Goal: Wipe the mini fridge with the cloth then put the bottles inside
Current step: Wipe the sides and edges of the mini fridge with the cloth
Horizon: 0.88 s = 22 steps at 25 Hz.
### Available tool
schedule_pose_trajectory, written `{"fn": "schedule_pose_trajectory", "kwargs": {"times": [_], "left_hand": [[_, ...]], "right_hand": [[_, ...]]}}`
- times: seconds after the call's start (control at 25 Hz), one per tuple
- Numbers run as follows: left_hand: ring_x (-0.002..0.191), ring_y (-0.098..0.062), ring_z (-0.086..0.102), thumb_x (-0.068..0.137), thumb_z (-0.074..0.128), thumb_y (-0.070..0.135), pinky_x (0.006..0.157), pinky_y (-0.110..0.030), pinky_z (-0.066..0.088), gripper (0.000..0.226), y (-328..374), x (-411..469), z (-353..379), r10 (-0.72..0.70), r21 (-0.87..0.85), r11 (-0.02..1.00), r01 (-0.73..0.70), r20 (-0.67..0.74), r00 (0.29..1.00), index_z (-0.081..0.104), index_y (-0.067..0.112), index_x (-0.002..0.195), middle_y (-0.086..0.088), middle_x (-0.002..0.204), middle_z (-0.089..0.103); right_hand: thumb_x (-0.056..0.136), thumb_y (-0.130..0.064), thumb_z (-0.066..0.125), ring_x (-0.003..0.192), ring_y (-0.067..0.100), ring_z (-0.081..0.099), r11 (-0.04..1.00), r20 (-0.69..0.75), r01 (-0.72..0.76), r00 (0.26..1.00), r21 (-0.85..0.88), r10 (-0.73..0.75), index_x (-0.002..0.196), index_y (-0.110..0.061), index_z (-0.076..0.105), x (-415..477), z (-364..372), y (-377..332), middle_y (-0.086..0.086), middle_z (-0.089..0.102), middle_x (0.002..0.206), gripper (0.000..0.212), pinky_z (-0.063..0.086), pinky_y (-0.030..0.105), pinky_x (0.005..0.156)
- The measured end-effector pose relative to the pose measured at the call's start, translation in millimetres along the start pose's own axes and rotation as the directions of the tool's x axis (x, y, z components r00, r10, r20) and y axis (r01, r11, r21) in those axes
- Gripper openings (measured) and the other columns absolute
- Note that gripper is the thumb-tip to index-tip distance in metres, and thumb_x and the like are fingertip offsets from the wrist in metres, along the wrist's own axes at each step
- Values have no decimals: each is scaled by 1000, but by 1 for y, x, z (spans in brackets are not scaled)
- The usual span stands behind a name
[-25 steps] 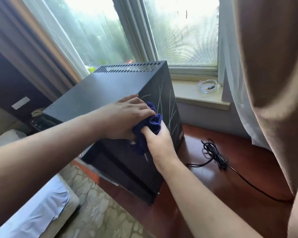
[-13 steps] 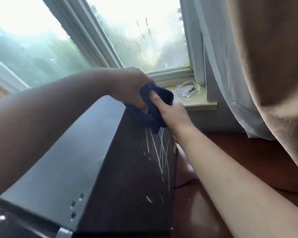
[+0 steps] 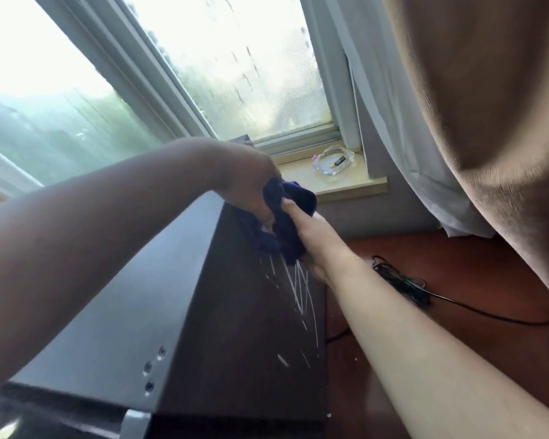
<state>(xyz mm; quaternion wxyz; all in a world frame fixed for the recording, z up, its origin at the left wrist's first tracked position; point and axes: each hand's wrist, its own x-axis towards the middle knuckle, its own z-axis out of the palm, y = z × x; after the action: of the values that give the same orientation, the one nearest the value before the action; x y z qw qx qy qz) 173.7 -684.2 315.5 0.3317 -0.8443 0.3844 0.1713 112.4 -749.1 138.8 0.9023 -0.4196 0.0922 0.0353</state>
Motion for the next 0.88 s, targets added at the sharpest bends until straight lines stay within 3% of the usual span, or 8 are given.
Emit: {"fn": "schedule_pose_trajectory", "kwargs": {"times": [0.12, 0.28, 0.44, 0.6, 0.68, 0.76, 0.84, 0.88], "left_hand": [[102, -22, 61, 70, 61, 82, 101, -37, 42, 60, 43, -37, 13, -9, 31, 1000, 6, 96, 995, 70, 32, 102, 12, 90, 69], [110, -19, 62, 72, 60, 74, 122, -42, 22, 59, 120, -84, 54, -6, 155, 988, -13, 127, 992, 73, 26, 104, 9, 100, 73], [118, -22, 56, 87, 54, 41, 122, -40, 13, 32, 190, -117, 100, -95, 49, 994, 93, 32, 995, 71, 22, 107, 4, 111, 70], [134, -21, 50, 91, 46, 40, 119, -36, 25, 48, 243, -147, 145, -191, -274, 955, 117, -262, 946, 63, 17, 129, 0, 137, 61], [135, -11, 48, 89, 52, 46, 116, -27, 34, 56, 271, -167, 169, -317, -604, 795, 51, -342, 885, 59, 20, 138, 7, 142, 58], [120, 5, 54, 89, 57, 49, 104, -12, 38, 44, 300, -182, 199, -454, -866, 499, 15, -246, 856, 62, 31, 128, 22, 126, 62], [101, 5, 64, 91, 62, 48, 88, -11, 44, 25, 324, -186, 227, -545, -998, 43, 56, 24, 838, 68, 33, 110, 20, 110, 69], [94, 1, 69, 93, 63, 45, 82, -17, 49, 22, 332, -184, 238, -520, -954, -282, 103, 242, 819, 68, 30, 108, 13, 108, 73]], "right_hand": [[80, -40, 80, 69, 15, 74, 996, 19, -16, 1000, 93, 15, 120, -20, 68, -58, -6, 36, 6, 77, 88, 46, 56, 28, 55], [75, -35, 83, 76, 17, 72, 972, 68, -157, 987, 177, 148, 127, -20, 64, -144, -15, 83, 9, 75, 104, 58, 56, 36, 72], [86, -17, 76, 88, 27, 75, 929, 54, -331, 944, 165, 327, 127, -17, 64, -199, -27, 106, 15, 77, 107, 43, 60, 36, 71], [88, -10, 72, 96, 20, 75, 922, 90, -359, 933, 145, 349, 128, -24, 62, -215, -44, 118, 8, 77, 112, 43, 60, 31, 68], [88, -4, 68, 100, 19, 74, 931, 43, -329, 944, 159, 327, 134, -22, 56, -216, -52, 127, 8, 76, 115, 51, 59, 30, 76], [93, 0, 60, 102, 26, 71, 945, -27, -299, 952, 130, 305, 137, -21, 54, -212, -59, 139, 16, 71, 123, 50, 58, 36, 83], [94, 0, 55, 101, 28, 67, 960, -76, -268, 959, 84, 275, 134, -19, 57, -206, -67, 151, 17, 70, 124, 45, 54, 39, 87], [93, 0, 54, 100, 27, 67, 963, -113, -263, 957, 60, 268, 132, -20, 60, -203, -70, 156, 16, 71, 122, 44, 52, 40, 89]]}}
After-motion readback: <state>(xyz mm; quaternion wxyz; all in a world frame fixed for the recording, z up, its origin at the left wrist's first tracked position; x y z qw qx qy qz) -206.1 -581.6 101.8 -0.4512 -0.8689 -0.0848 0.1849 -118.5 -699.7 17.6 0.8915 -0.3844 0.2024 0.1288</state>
